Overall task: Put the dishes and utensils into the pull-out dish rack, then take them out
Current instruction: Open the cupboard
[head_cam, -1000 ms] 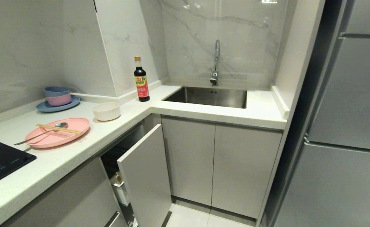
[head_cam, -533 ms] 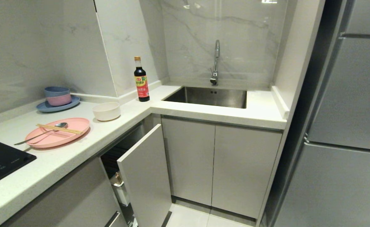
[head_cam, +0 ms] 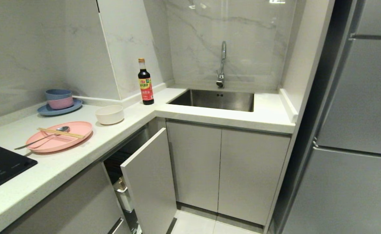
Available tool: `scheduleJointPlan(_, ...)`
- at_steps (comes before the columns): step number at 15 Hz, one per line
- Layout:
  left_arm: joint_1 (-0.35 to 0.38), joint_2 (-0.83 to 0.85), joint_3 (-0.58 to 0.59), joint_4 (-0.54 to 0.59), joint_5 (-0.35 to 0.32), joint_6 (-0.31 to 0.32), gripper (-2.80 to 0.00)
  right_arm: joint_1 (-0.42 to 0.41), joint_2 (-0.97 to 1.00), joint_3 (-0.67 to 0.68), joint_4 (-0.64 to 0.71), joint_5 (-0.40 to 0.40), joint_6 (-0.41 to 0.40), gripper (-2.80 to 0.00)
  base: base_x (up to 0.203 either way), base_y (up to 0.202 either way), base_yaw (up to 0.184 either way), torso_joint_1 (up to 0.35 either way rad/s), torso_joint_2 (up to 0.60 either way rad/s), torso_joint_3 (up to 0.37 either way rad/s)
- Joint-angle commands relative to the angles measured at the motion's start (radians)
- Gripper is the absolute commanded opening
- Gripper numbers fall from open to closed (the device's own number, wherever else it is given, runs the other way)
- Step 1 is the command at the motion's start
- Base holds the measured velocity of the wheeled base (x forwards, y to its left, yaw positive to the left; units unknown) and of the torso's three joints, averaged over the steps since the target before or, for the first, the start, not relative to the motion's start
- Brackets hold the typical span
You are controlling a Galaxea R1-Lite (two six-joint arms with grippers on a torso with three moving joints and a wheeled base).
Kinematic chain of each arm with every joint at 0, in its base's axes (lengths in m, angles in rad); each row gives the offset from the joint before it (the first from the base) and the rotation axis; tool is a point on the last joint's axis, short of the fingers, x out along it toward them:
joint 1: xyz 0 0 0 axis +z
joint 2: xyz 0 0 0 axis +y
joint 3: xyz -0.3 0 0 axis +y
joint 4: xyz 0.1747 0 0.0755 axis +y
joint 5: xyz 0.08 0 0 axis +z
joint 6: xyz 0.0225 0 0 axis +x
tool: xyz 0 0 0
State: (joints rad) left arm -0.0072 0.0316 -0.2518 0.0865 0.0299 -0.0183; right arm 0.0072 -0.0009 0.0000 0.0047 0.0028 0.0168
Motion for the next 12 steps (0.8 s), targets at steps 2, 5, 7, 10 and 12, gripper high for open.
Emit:
scheduleJointPlan(2, -0.003, 0.151, -0.287, 0.124, 0.026, 0.002, -2.80, -0.001, 0.001, 0.000, 0.000, 0.000, 0.000, -2.80, 0.000, 0.000, 0.000, 0.000, 0.00, 0.000)
scheduleJointPlan(5, -0.015, 0.419, -0.542, 0.192, 0.059, 0.004, -2.80, 0.000, 0.001, -0.001, 0.000, 0.000, 0.000, -2.80, 0.000, 0.000, 0.000, 0.000, 0.00, 0.000)
scheduleJointPlan(7, -0.027, 0.600, -0.675, 0.196, 0.109, 0.002, -2.80, -0.001, 0.001, 0.000, 0.000, 0.000, 0.000, -2.80, 0.000, 0.000, 0.000, 0.000, 0.00, 0.000)
scheduleJointPlan(10, -0.046, 0.872, -0.836, 0.156, 0.144, 0.006, -2.80, 0.000, 0.001, 0.000, 0.000, 0.000, 0.000, -2.80, 0.000, 0.000, 0.000, 0.000, 0.00, 0.000)
scheduleJointPlan(12, -0.053, 1.049, -0.930, 0.153, 0.145, 0.023, -2.80, 0.000, 0.000, 0.000, 0.000, 0.000, 0.000, -2.80, 0.000, 0.000, 0.000, 0.000, 0.00, 0.000)
